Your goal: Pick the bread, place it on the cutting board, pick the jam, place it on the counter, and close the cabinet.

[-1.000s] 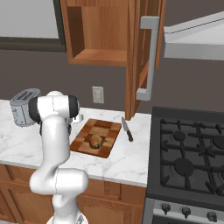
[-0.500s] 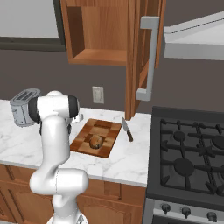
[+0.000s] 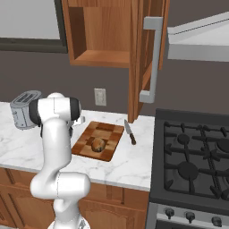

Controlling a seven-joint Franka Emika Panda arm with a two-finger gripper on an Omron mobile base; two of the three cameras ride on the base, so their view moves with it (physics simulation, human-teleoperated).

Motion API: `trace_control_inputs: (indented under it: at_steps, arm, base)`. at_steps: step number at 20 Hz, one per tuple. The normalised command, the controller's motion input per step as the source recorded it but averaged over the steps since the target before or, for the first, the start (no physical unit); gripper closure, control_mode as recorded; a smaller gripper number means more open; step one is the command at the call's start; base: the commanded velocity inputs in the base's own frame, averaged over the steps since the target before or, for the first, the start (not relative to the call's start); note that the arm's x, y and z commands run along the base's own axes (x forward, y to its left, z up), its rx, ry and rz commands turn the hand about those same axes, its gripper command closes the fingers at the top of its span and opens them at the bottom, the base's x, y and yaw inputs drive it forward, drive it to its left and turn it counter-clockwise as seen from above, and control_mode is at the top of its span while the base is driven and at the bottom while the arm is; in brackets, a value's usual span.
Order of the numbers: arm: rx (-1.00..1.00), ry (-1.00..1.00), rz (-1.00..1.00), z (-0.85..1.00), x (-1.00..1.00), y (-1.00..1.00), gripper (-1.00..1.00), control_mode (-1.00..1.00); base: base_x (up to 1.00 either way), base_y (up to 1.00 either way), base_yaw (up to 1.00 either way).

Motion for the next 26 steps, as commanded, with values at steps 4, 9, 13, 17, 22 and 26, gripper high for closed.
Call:
trace_control_inputs:
  at_steps: [4, 9, 13, 17, 22, 26]
  arm:
    - [0.0, 0.0, 0.0, 0.0, -0.04, 0.0, -1.0, -1.0]
    - [0.0, -0.01, 0.0, 0.0, -0.12, -0.01, -1.0, -1.0]
    - [0.0, -0.02, 0.0, 0.0, -0.23, -0.07, -1.0, -1.0]
    - [0.0, -0.02, 0.0, 0.0, -0.28, -0.08, -1.0, -1.0]
    - [0.0, -0.03, 0.0, 0.0, -0.29, -0.11, -1.0, -1.0]
    - [0.0, -0.06, 0.0, 0.0, -0.3, -0.15, -1.0, -1.0]
  base:
    - [0.0, 0.0, 0.0]
    - [0.0, 0.0, 0.0]
    - [0.0, 0.0, 0.0]
    - [0.0, 0.0, 0.0]
    - [0.0, 0.0, 0.0]
    - [0.0, 0.0, 0.0]
